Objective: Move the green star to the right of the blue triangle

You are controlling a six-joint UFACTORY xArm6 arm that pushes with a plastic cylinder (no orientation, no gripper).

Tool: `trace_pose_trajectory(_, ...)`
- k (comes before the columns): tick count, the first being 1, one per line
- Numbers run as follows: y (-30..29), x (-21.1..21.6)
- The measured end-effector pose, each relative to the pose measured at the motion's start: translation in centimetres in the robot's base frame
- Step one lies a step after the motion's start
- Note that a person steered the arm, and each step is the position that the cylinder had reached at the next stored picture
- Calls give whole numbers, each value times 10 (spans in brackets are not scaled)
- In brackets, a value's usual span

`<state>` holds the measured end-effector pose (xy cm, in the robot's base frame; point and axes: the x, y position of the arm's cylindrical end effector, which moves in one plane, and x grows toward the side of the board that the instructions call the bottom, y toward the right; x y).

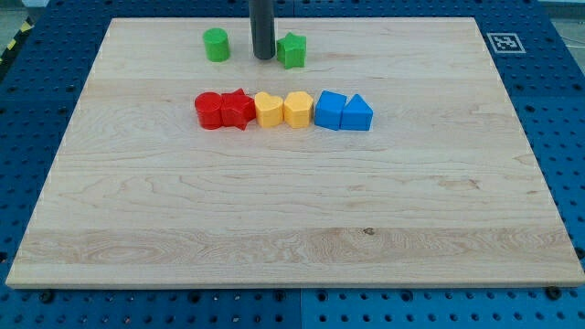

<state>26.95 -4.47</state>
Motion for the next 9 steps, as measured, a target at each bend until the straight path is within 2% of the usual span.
trace_pose_trajectory(1,37,-7)
trace_pose_trajectory(3,146,-7)
trace_pose_trajectory(4,162,5)
trace_pose_trajectory(6,91,-4)
trace_pose_trajectory(7,110,28)
trace_pose_trajectory(8,161,56)
trace_pose_trajectory(9,181,55)
